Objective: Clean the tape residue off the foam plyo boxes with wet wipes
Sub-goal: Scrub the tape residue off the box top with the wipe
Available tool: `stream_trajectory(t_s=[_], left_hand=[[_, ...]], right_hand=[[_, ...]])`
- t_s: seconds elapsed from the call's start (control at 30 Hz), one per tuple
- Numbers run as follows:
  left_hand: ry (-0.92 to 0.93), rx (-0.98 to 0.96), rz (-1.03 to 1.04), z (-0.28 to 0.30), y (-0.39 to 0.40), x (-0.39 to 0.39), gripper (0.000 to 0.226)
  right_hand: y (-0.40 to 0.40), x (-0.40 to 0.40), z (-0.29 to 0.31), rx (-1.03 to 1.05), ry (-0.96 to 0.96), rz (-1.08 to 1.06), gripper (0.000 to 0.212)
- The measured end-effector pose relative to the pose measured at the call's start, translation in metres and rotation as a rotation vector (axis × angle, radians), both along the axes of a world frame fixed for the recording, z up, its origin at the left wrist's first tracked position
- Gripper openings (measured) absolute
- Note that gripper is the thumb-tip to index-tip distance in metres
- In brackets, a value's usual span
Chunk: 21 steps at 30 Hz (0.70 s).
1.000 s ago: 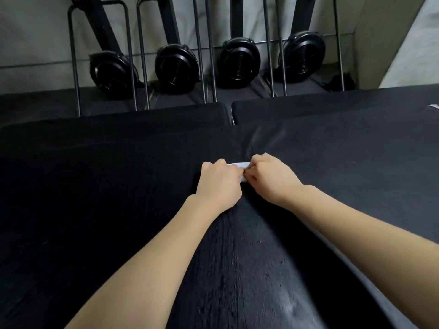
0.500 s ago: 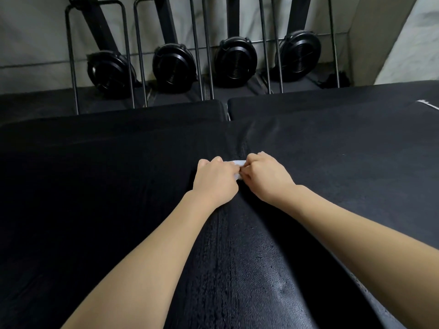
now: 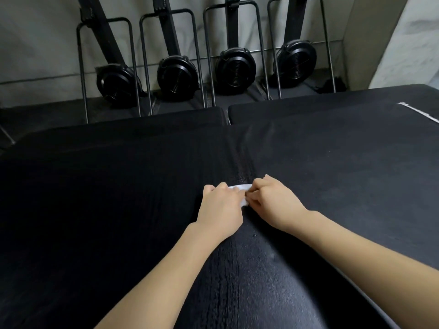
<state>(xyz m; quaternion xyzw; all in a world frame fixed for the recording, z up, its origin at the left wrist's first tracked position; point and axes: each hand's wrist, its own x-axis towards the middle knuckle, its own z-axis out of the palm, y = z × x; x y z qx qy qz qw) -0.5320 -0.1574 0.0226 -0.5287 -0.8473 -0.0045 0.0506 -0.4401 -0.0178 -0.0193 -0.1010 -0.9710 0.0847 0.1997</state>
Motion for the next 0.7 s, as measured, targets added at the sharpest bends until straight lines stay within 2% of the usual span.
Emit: stream_trajectory(t_s=[0.2,0.33,0.47,0.57,0.7], left_hand=[[-0.001,0.043,-0.021,-0.004,-0.004,0.004,0.023],[-0.070,0.062,0.000,-0.007,0.015,-0.017,0.030],[-0.086,0.037,0.049,-0.007,0.028,-0.026,0.031],[-0.059,0.039,0.036,-0.004,0.020,-0.016,0.030],[0.002,0.015,0.008,-0.001,-0.006,0.009,0.029]], right_hand=[[-0.007,0.005,-0.003,0.092,0.017,-0.047,0.036],[0.000,-0.016,0.006,0.128,-0.006,-0.092,0.038],[0.004,-0.029,0.016,0.088,-0.062,-0.136,0.022],[0.001,-0.020,0.014,0.028,-0.118,-0.124,0.031],[-0.017,0.006,0.008,0.032,-0.033,-0.086,0.026]])
